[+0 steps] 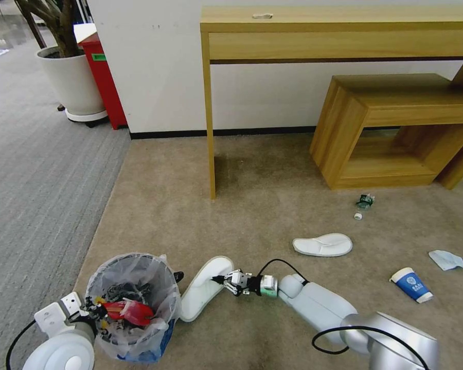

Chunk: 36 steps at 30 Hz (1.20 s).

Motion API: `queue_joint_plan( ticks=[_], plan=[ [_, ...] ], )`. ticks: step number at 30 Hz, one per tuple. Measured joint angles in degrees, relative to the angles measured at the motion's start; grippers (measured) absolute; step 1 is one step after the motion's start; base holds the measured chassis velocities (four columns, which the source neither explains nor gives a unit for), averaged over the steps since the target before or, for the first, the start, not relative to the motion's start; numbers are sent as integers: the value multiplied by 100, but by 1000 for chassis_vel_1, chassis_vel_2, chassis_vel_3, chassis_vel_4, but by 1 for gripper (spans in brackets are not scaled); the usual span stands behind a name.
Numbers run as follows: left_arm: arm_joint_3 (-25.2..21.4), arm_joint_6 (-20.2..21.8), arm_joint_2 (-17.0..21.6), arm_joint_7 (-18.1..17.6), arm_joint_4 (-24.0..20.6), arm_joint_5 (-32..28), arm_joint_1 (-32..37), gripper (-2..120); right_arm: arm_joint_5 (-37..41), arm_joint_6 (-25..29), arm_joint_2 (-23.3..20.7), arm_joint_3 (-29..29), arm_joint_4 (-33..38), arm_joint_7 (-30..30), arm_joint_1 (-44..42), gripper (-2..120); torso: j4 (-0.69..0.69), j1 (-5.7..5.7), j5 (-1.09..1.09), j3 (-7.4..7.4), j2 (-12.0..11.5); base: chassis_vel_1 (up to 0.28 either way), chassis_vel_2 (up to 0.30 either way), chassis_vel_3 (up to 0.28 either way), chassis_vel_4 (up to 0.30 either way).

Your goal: Pick up the trash bin and place the garbage on the floor into it.

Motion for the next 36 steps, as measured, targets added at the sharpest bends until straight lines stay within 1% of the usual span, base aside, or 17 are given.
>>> queue_joint_plan(
  ticks=[2, 6, 8, 10, 13, 14, 16, 17, 20, 27, 32, 36],
  plan=[
    [6, 1, 41, -1, 47, -3, -28, 0, 6, 0, -247, 133, 197, 0, -98, 0, -1, 0, 0, 0, 0, 0, 0, 0, 0],
    [11, 2, 68, -1, 84, -6, -50, 0, 6, 0, -399, 229, 315, 1, -164, 0, 0, 0, 1, 0, 0, 0, 0, 0, 0],
    [15, 4, 136, -3, 173, -50, -114, 0, 7, 0, -737, 417, 547, 18, -300, 0, 0, 0, 2, -1, 0, 0, 0, 0, 0],
    [15, 4, 141, -3, 179, -53, -118, 0, 7, 0, -748, 422, 555, 18, -303, 0, 0, 0, 2, -1, 0, 0, 0, 0, 0],
    [32, 4, 207, -6, 290, -75, -180, 0, 9, 0, -1132, 624, 778, 45, -429, 0, 0, 0, 4, -1, 1, 0, 0, 0, 0],
    [32, 4, 207, -6, 290, -75, -180, 0, 9, 0, -1132, 624, 778, 45, -429, 0, 0, 0, 4, -1, 1, 0, 0, 0, 0],
    [46, 1, 244, -4, 381, -76, -219, 0, 6, 0, -1361, 811, 921, 62, -514, 0, 0, -1, 5, -2, 1, 0, 0, 0, 0],
    [46, 1, 244, -4, 381, -76, -219, 0, 6, 0, -1361, 811, 921, 62, -514, 0, 0, -1, 5, -2, 1, 0, 0, 0, 0],
    [80, -1, 277, -1, 472, -76, -282, 0, -10, 0, -1623, 1080, 1071, 69, -651, 0, 1, -1, 5, -1, 1, 0, 0, 0, 0],
    [168, -7, 274, -2, 555, -68, -347, 0, 104, 0, -1880, 1474, 1373, 73, -883, 0, 1, -1, 6, 0, 1, 0, 0, 0, 0],
    [204, -3, 283, -2, 553, -67, -346, 0, 218, -1, -2005, 1588, 1649, 90, -985, 0, 0, 0, 4, -1, 1, 0, 0, 0, 0],
    [280, 18, 343, -3, 485, -68, -310, 0, 356, -16, -2160, 1653, 2051, 178, -1084, 0, -1, 1, -6, 1, 0, 0, 0, 0, 0]
  ],
)
